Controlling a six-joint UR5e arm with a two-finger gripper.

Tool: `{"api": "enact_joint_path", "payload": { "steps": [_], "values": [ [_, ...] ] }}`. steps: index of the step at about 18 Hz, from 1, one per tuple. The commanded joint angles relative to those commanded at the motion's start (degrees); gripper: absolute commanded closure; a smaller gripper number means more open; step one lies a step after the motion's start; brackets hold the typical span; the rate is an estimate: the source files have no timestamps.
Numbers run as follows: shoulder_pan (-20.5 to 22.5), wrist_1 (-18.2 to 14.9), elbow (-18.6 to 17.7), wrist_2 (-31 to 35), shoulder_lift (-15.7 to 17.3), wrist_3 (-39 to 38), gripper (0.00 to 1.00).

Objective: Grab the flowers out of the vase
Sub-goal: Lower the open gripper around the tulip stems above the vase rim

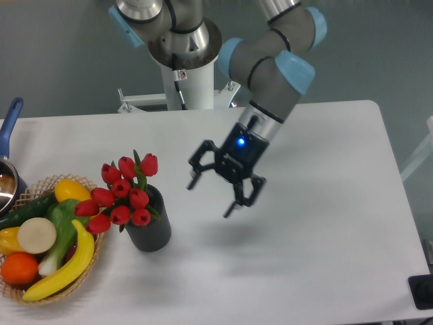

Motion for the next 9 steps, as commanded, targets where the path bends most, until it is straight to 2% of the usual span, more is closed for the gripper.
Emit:
{"api": "enact_joint_path", "payload": {
  "steps": [2,6,9],
  "values": [
    [-0.6,-0.1,-2.6,-0.2,1.9,1.1,0.0],
    [-4.7,-0.1,-4.2,-0.1,1.7,1.0,0.0],
    [-6.4,0.2,-2.6,-0.1,-1.3,0.9,0.0]
  ]
}}
